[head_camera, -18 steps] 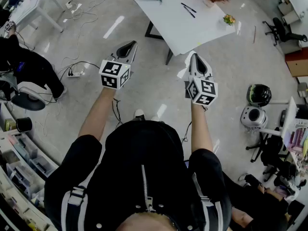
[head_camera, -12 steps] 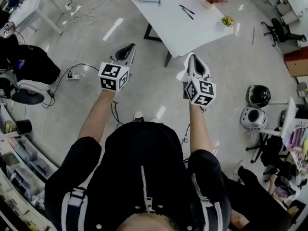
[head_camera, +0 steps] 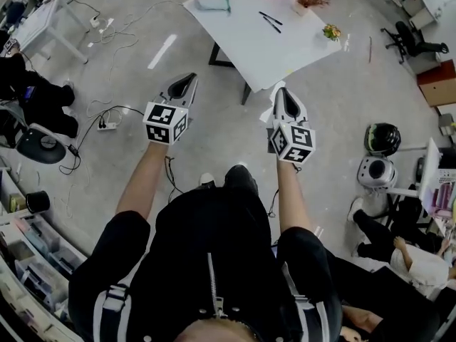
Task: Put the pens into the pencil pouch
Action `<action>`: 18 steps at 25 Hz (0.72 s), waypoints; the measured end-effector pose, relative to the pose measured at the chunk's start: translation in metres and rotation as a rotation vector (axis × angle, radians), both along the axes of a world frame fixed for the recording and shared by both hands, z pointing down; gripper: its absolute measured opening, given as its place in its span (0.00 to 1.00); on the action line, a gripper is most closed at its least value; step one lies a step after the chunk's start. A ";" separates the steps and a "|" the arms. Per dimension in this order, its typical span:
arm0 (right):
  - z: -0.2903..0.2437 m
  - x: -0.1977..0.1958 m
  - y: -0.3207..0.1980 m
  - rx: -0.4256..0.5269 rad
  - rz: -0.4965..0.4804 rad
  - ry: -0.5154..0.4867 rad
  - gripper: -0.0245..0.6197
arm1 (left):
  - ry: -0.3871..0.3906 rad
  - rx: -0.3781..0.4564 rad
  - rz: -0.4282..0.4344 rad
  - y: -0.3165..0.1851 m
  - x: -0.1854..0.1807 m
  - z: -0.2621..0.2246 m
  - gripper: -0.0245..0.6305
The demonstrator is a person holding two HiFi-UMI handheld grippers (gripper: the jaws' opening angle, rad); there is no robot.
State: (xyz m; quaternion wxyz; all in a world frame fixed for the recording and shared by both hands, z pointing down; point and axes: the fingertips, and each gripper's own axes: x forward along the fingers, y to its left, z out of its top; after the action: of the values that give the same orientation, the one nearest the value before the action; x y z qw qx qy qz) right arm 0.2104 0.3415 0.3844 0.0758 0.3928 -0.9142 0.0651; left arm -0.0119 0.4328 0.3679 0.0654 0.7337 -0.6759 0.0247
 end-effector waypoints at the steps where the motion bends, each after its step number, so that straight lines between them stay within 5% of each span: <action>1: 0.002 -0.001 -0.001 -0.004 0.002 0.001 0.05 | 0.003 -0.004 0.001 -0.003 -0.001 0.002 0.08; 9: 0.015 -0.010 -0.043 -0.022 0.026 0.002 0.05 | 0.023 -0.031 0.024 -0.049 -0.010 0.020 0.08; 18: 0.022 -0.044 -0.164 -0.041 0.019 -0.010 0.08 | 0.022 -0.040 0.020 -0.165 -0.040 0.018 0.08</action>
State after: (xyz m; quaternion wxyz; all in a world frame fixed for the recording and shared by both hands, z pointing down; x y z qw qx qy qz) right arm 0.1659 0.1772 0.4066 0.0786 0.3993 -0.9093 0.0865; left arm -0.0515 0.2674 0.3864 0.0873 0.7393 -0.6670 0.0309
